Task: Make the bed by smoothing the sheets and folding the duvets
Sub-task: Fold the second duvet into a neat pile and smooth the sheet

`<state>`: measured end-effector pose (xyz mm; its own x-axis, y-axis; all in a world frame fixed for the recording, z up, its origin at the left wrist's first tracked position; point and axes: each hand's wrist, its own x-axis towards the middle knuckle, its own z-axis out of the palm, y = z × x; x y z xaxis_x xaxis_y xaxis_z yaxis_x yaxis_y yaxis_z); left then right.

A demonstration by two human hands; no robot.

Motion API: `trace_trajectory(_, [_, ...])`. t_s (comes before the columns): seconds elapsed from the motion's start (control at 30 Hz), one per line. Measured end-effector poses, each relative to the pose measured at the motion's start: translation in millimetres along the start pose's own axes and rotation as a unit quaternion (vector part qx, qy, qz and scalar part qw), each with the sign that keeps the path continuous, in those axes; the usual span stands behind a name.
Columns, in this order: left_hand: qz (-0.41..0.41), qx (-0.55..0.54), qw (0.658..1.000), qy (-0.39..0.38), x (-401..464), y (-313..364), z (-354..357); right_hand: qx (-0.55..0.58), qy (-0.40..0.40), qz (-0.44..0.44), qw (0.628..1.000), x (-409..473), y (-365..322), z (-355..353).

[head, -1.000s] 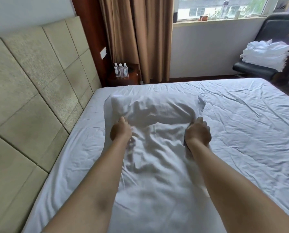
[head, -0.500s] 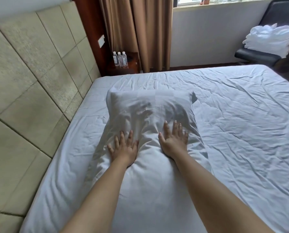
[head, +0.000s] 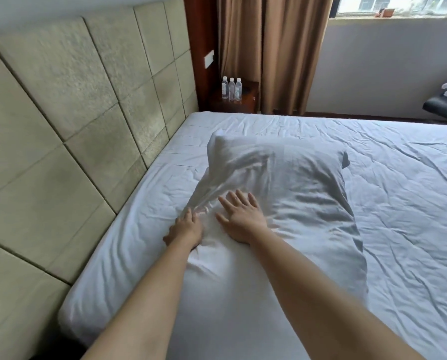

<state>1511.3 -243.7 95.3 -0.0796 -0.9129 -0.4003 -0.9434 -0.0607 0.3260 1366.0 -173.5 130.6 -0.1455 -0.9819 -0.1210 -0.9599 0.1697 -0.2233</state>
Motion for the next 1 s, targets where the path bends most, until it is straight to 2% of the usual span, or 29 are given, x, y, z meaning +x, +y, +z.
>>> trace_trajectory(0.17, [-0.005, -0.038, 0.999, -0.003, 58.3, -22.7, 3.1, -0.032, -0.027, -0.012, 0.999, 56.5, -25.7, 28.1])
trace_trajectory(0.53, [-0.006, -0.053, 0.994, -0.094, 172.6, -48.2, 31.7, -0.055, -0.125, -0.009, 0.991, 170.2, -56.8, 84.7])
trace_trajectory(0.7, [-0.019, -0.077, 0.991, -0.107, 187.9, -51.8, 49.3, -0.054, -0.13, -0.054, 0.989, 192.2, -51.0, 102.5])
trace_trajectory(0.87, [-0.086, -0.069, 0.988, -0.105, 178.9, -71.8, 56.7, -0.087, -0.175, -0.104, 0.975, 214.9, -43.8, 111.7])
trace_trajectory(1.0, [-0.115, -0.16, 0.969, -0.151, 177.7, -77.2, 57.8, -0.139, -0.217, -0.133, 0.957, 234.1, -44.4, 128.0])
